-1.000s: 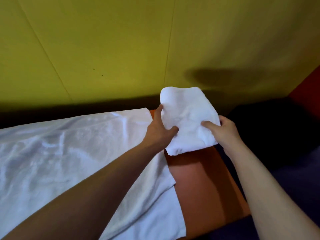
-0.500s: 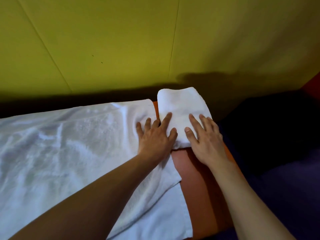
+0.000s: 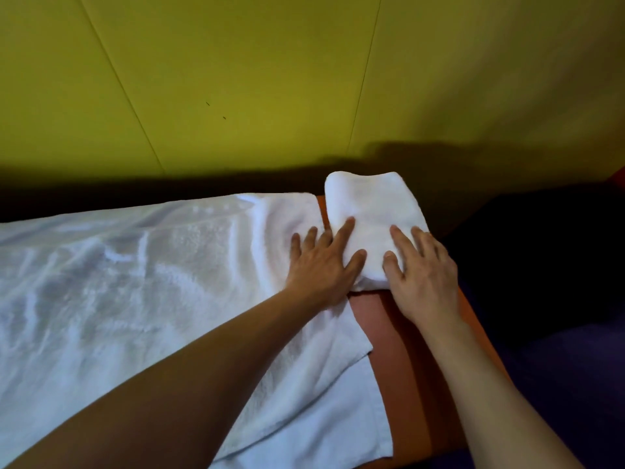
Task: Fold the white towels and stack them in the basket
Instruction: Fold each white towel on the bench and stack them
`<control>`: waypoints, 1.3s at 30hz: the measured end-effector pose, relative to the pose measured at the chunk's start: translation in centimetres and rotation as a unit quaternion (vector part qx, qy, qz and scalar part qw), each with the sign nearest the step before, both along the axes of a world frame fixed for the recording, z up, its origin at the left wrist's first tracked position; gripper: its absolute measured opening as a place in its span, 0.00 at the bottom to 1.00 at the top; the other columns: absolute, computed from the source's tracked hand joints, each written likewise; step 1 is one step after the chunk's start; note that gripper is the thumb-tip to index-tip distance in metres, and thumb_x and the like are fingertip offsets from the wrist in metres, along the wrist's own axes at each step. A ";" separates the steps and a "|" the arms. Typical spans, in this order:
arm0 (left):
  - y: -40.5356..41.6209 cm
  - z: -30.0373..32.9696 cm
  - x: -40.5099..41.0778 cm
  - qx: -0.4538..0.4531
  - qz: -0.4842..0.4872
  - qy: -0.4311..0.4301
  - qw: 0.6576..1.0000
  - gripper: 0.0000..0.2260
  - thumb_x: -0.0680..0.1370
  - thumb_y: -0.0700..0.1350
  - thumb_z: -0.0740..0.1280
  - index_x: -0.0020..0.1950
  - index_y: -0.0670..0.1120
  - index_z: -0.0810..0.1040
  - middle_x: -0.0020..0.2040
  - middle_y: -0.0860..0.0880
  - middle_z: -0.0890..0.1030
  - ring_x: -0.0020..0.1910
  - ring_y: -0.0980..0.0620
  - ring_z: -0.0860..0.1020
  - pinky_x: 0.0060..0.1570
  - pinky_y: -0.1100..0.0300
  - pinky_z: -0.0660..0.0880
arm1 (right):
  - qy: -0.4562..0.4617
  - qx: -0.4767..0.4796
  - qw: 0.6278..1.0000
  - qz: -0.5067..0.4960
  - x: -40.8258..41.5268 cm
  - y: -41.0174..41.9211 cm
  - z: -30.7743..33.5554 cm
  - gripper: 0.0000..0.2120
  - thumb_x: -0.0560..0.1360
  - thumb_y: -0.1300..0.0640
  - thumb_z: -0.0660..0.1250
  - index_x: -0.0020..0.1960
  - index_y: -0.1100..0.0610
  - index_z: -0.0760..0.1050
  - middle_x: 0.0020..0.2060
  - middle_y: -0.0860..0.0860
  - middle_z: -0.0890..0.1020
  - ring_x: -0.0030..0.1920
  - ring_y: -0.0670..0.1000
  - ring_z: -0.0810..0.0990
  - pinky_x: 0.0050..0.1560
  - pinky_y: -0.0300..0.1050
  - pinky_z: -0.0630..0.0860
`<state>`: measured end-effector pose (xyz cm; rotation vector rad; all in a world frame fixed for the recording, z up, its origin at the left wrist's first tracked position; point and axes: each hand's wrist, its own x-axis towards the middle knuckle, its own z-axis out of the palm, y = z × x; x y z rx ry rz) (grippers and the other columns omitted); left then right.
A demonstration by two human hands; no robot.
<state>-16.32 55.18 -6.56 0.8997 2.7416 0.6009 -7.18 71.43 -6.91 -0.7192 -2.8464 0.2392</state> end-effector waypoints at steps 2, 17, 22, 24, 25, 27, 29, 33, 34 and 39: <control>0.6 -0.1 -0.1 -0.003 0.001 0.005 1.000 0.31 0.80 0.65 0.44 0.82 0.59 0.43 0.79 0.43 0.62 0.79 0.39 0.54 0.77 0.38 0.45 | -0.017 0.006 1.000 0.002 0.0 0.3 0.0 0.31 0.78 0.38 0.45 0.79 0.44 0.61 0.77 0.54 0.65 0.77 0.58 0.62 0.74 0.61 0.62; -13.7 -0.6 14.2 0.016 -0.060 0.183 0.981 0.20 0.74 0.55 0.68 0.64 0.50 0.78 0.61 0.45 0.77 0.53 0.41 0.76 0.53 0.46 0.72 | 0.061 -0.097 0.993 0.000 5.4 -8.4 2.0 0.11 0.77 0.46 0.67 0.45 0.55 0.76 0.42 0.52 0.80 0.44 0.57 0.78 0.46 0.50 0.72; -13.6 -0.4 13.9 0.011 -0.034 0.188 0.982 0.12 0.70 0.43 0.72 0.52 0.48 0.78 0.46 0.48 0.78 0.42 0.43 0.76 0.42 0.48 0.73 | -0.042 -0.238 0.968 -0.064 5.9 -10.1 1.8 0.09 0.76 0.46 0.69 0.44 0.51 0.74 0.43 0.49 0.79 0.47 0.56 0.80 0.49 0.50 0.76; -13.5 0.1 13.7 0.011 -0.028 0.183 0.983 0.08 0.71 0.41 0.71 0.47 0.48 0.77 0.41 0.49 0.77 0.38 0.43 0.76 0.38 0.49 0.73 | -0.028 -0.240 0.968 -0.064 6.3 -10.4 2.8 0.08 0.77 0.49 0.68 0.42 0.50 0.72 0.39 0.47 0.77 0.46 0.55 0.79 0.50 0.50 0.75; -13.5 0.4 13.6 0.018 -0.024 0.179 0.983 0.06 0.72 0.41 0.71 0.46 0.47 0.76 0.39 0.49 0.77 0.37 0.43 0.76 0.37 0.50 0.73 | -0.012 -0.227 0.972 -0.057 6.5 -10.5 3.5 0.08 0.78 0.50 0.68 0.43 0.50 0.71 0.38 0.45 0.76 0.45 0.54 0.78 0.48 0.49 0.74; -13.7 1.0 13.7 0.042 -0.009 0.173 0.984 0.03 0.75 0.42 0.68 0.46 0.47 0.75 0.39 0.49 0.76 0.36 0.43 0.76 0.36 0.51 0.72 | 0.039 -0.229 0.972 -0.031 7.0 -10.7 5.2 0.07 0.79 0.51 0.67 0.45 0.50 0.71 0.37 0.43 0.75 0.40 0.49 0.77 0.41 0.45 0.70; -14.0 1.8 14.3 0.063 0.008 0.179 0.982 0.03 0.76 0.45 0.64 0.46 0.47 0.75 0.42 0.48 0.76 0.39 0.43 0.75 0.39 0.50 0.73 | 0.111 -0.314 0.943 -0.012 7.1 -10.9 6.8 0.08 0.78 0.54 0.69 0.43 0.51 0.71 0.35 0.45 0.77 0.36 0.44 0.75 0.36 0.41 0.69; -14.2 4.1 15.6 0.110 0.032 0.118 0.986 0.18 0.72 0.54 0.66 0.60 0.49 0.74 0.50 0.51 0.77 0.45 0.46 0.74 0.47 0.51 0.73 | 0.173 -0.514 0.840 0.017 7.0 -12.4 9.1 0.11 0.74 0.61 0.74 0.36 0.57 0.74 0.31 0.59 0.80 0.32 0.50 0.78 0.36 0.44 0.73; -13.9 4.5 15.8 0.118 0.040 0.109 0.986 0.23 0.71 0.56 0.66 0.64 0.50 0.72 0.53 0.51 0.77 0.46 0.46 0.74 0.48 0.52 0.74 | 0.156 -0.531 0.832 0.027 7.0 -13.0 9.5 0.11 0.73 0.61 0.75 0.35 0.58 0.75 0.30 0.59 0.79 0.32 0.50 0.77 0.36 0.46 0.74; -12.9 6.6 15.0 0.195 0.131 0.064 0.970 0.11 0.79 0.52 0.59 0.58 0.49 0.72 0.45 0.48 0.82 0.43 0.42 0.78 0.42 0.50 0.73 | 0.091 -0.567 0.819 -0.001 5.7 -14.0 11.0 0.11 0.75 0.54 0.73 0.36 0.56 0.77 0.28 0.50 0.81 0.32 0.51 0.77 0.34 0.44 0.70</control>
